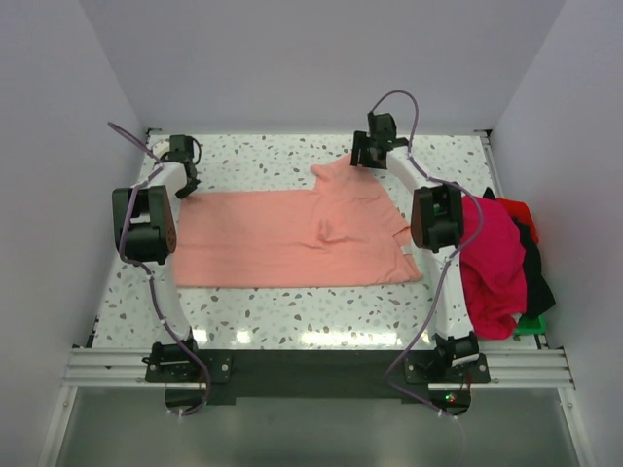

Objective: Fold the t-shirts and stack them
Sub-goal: Fold the tshirt

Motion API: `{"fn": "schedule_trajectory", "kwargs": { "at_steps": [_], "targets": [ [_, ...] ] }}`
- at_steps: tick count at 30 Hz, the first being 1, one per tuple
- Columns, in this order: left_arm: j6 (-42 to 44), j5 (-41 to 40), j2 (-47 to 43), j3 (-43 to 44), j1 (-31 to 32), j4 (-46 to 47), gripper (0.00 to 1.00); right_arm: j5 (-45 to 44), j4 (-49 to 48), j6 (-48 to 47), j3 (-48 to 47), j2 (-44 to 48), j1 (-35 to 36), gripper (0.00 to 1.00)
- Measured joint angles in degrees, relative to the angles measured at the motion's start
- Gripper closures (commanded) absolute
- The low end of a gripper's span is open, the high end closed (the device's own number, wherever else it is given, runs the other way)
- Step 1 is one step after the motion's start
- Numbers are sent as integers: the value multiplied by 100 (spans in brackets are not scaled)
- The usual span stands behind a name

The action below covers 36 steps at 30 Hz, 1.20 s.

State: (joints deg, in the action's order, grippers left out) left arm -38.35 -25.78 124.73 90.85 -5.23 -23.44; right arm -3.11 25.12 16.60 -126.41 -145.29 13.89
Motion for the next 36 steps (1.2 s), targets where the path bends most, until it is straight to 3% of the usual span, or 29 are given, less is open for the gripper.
{"fn": "schedule_trajectory", "kwargs": {
  "at_steps": [9, 21, 26, 33, 36],
  "targets": [
    [2, 50, 0, 0, 0, 24, 100, 26, -76, 122, -214, -166, -24, 40],
    [2, 184, -2, -22, 0, 133, 100, -669, 105, 173, -238, -181, 306, 57],
    [4, 214, -26, -72, 0, 199, 100, -942, 236, 155, -398, -264, 415, 70],
    [9, 352, -33, -74, -11, 284, 100, -1097, 352, 129, -442, -273, 422, 100],
    [9, 420, -35, -74, -24, 310, 100, -1097, 319, 127, -442, -271, 422, 100]
  ]
}}
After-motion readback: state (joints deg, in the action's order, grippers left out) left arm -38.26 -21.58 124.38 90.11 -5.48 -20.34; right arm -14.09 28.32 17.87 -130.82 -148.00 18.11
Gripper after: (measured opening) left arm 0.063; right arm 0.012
